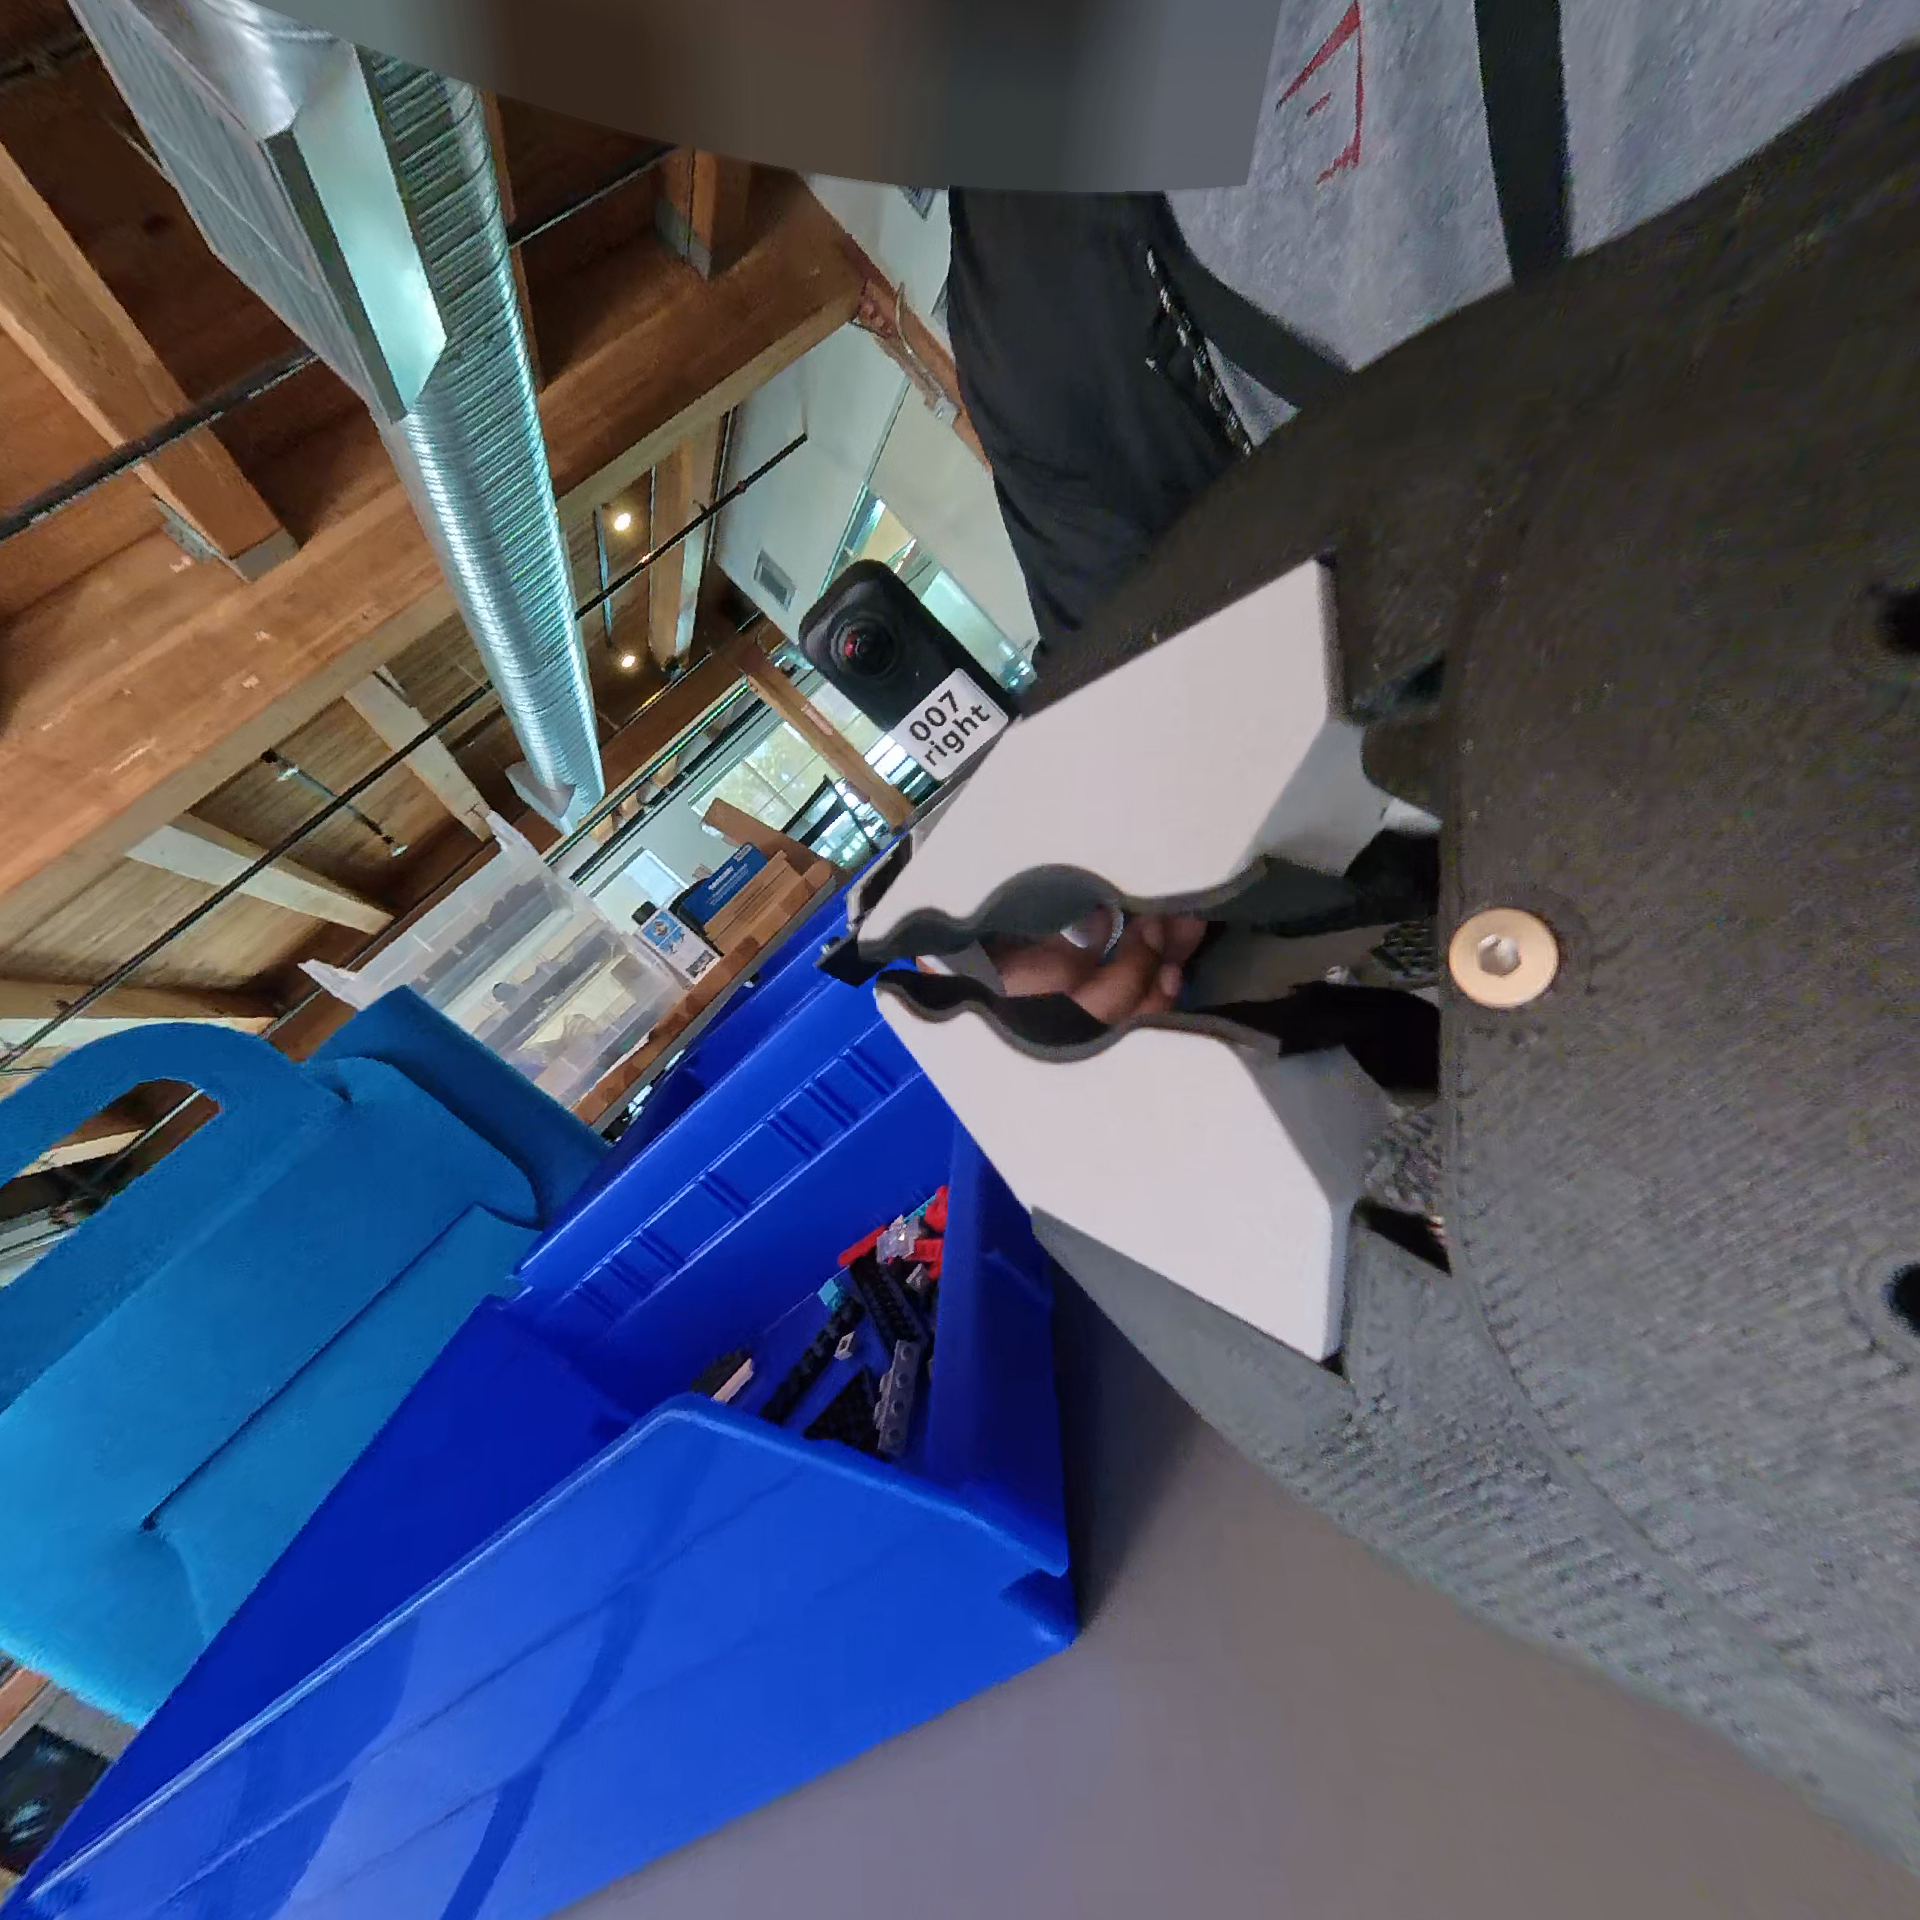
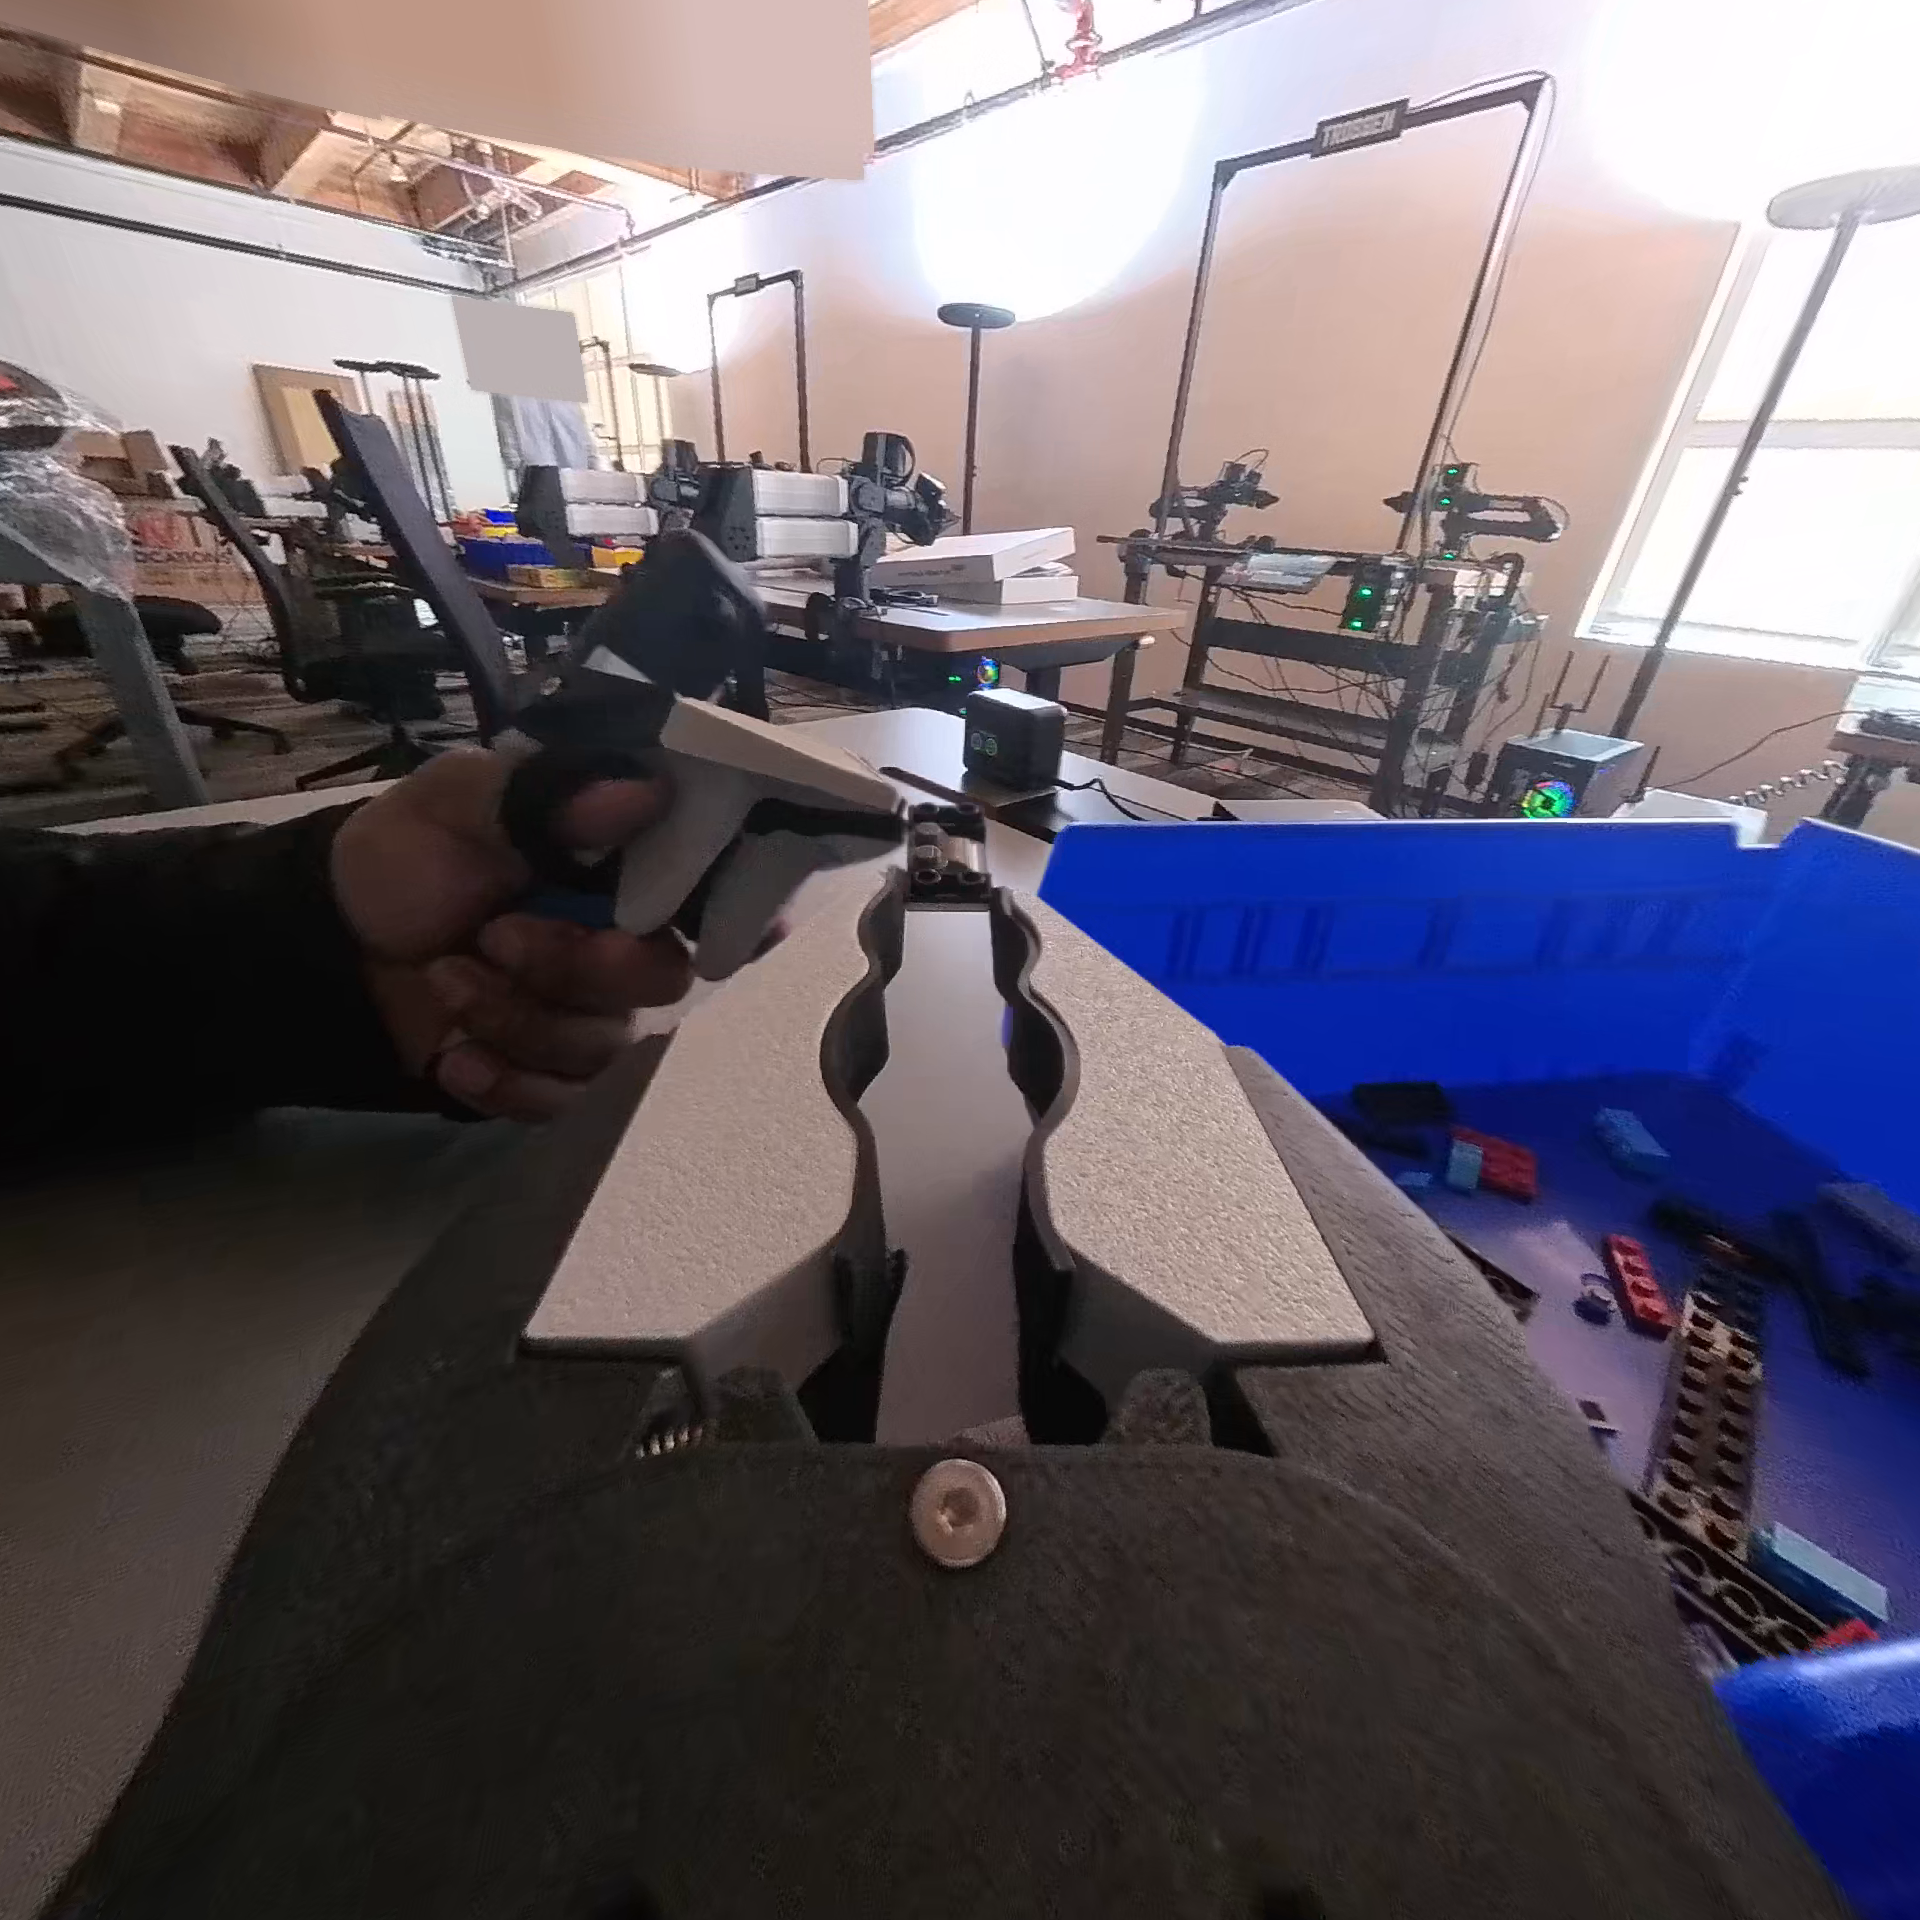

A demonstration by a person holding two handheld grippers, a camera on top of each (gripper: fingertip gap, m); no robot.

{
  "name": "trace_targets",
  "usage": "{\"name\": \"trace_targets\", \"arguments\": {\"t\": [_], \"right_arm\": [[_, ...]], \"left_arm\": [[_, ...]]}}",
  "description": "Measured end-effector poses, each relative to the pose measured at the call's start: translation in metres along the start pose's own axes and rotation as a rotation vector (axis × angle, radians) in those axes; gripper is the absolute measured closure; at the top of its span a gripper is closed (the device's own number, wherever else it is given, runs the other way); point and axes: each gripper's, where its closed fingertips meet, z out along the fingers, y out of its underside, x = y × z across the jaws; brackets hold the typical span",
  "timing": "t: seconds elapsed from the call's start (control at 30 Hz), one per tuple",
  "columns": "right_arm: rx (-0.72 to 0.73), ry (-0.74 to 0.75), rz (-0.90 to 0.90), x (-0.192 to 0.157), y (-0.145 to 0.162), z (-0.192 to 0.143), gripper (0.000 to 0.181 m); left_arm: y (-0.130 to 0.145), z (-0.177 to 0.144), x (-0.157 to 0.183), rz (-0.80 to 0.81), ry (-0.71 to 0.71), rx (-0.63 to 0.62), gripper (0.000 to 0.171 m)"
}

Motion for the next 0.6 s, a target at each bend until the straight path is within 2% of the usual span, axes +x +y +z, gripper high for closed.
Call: {"name": "trace_targets", "arguments": {"t": [0.1, 0.37, 0.6], "right_arm": [[0.000, 0.031, -0.008, 0.0055, -0.0006, -0.0007, 0.165], [-0.004, 0.035, -0.011, 0.0058, 0.0006, -0.0002, 0.165], [-0.005, 0.034, -0.015, 0.0052, 0.0008, 0.0000, 0.165]], "left_arm": [[-0.0080, -0.0045, 0.0008, 0.011, 0.010, 0.040, 0.171], [-0.0090, -0.0045, 0.0047, 0.130, -0.020, 0.027, 0.171], [-0.0054, -0.0032, -0.0035, 0.095, -0.059, 0.009, 0.171]]}}
